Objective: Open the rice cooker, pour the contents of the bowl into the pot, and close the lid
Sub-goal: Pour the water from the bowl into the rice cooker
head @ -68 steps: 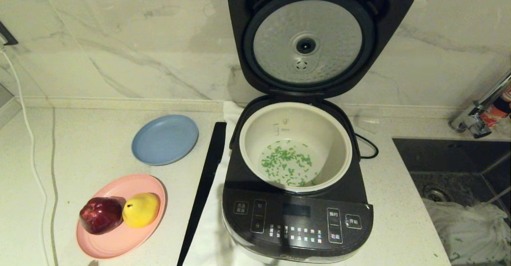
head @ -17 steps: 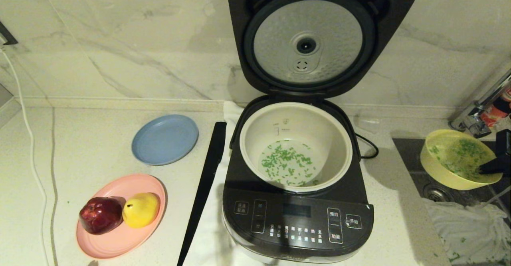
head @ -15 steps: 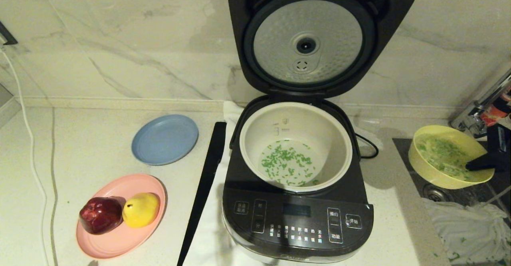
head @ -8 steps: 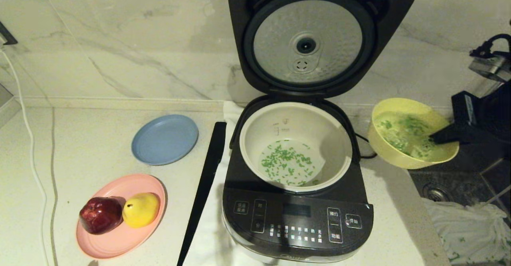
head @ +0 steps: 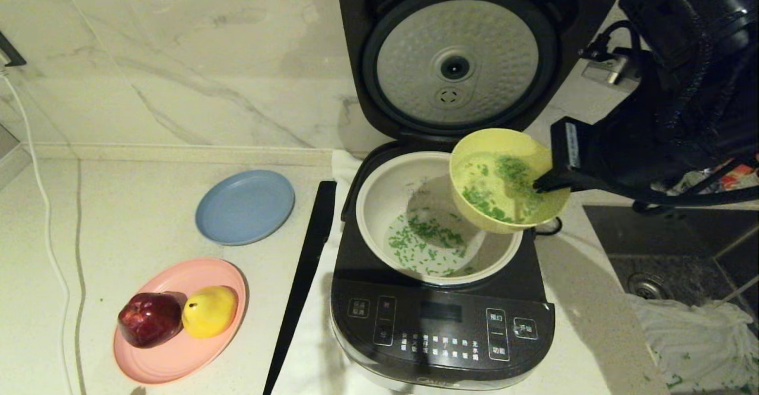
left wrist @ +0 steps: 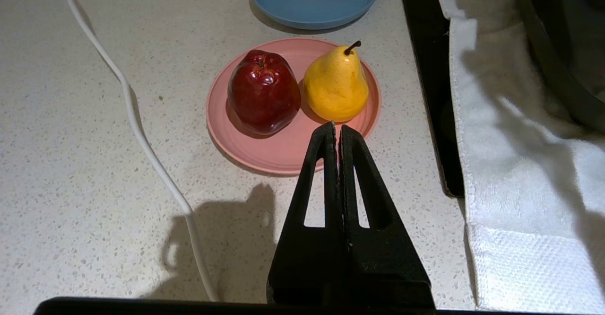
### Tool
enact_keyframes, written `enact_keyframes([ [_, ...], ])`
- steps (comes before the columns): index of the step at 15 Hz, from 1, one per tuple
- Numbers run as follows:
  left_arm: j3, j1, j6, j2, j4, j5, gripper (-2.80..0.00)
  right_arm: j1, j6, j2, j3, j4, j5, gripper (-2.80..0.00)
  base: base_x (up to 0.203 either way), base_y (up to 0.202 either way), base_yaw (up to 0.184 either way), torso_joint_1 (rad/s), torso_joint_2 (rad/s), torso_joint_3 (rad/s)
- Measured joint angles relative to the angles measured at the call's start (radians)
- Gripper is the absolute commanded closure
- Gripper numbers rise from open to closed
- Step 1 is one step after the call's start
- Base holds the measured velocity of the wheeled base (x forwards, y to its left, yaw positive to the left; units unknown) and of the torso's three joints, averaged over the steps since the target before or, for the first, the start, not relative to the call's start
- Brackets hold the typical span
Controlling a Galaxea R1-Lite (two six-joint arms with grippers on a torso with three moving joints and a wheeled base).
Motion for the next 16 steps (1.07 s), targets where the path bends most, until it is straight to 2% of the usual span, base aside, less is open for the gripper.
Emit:
enact_keyframes([
  [3,0.0,0.0,0.0,0.0,0.0,0.0,0.0,0.044,0.022,0.072,-0.024,-0.071,-0.056,0.0,0.0,0.0,0.0,0.0,0.0,0.0],
  [8,0.0,0.0,0.0,0.0,0.0,0.0,0.0,0.054,0.051,0.157,-0.028,-0.205,-0.092,0.0,0.0,0.0,0.0,0.0,0.0,0.0],
  [16,0.0,0.0,0.0,0.0,0.0,0.0,0.0,0.071,0.05,0.211,-0.007,-0.351,-0.263,0.0,0.0,0.0,0.0,0.0,0.0,0.0],
])
